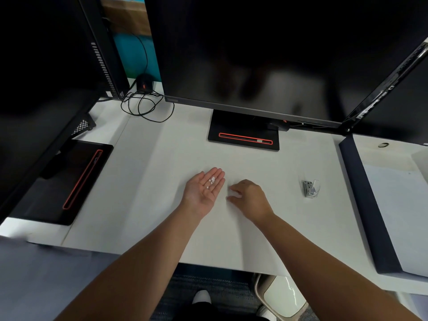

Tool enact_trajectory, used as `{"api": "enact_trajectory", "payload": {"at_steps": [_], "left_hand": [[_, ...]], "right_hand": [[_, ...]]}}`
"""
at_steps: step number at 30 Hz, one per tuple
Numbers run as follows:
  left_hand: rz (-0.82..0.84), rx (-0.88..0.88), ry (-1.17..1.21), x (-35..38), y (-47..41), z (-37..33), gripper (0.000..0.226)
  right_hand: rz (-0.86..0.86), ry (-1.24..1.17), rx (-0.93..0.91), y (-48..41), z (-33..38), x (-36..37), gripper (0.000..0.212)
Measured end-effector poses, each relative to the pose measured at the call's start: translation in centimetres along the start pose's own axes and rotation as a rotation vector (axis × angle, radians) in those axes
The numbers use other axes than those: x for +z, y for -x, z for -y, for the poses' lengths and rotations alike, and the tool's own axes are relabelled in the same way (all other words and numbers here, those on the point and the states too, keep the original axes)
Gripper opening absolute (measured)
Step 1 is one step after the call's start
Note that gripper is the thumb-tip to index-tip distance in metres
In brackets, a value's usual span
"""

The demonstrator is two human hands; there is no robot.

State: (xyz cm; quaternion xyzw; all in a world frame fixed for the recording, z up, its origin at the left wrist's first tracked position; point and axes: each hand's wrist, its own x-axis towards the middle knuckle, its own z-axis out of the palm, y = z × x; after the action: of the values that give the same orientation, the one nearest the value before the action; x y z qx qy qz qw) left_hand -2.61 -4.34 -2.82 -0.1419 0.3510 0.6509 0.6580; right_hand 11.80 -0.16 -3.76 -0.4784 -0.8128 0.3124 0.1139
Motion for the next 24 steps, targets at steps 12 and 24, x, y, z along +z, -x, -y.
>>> {"api": "enact_trajectory", "payload": {"at_steps": [12, 24], "left_hand": [[-0.017, 0.004, -0.004, 0.1, 0.0, -0.1, 0.035], [-0.019, -0.026, -0.050, 0.8, 0.4, 1.2, 0.034]], "right_hand": [[-0.168, 0.214, -0.043, 0.5, -0.7, 2.0, 0.011], [-0.204, -0.141, -0.051, -1.4, 2.8, -0.6, 0.017]]}}
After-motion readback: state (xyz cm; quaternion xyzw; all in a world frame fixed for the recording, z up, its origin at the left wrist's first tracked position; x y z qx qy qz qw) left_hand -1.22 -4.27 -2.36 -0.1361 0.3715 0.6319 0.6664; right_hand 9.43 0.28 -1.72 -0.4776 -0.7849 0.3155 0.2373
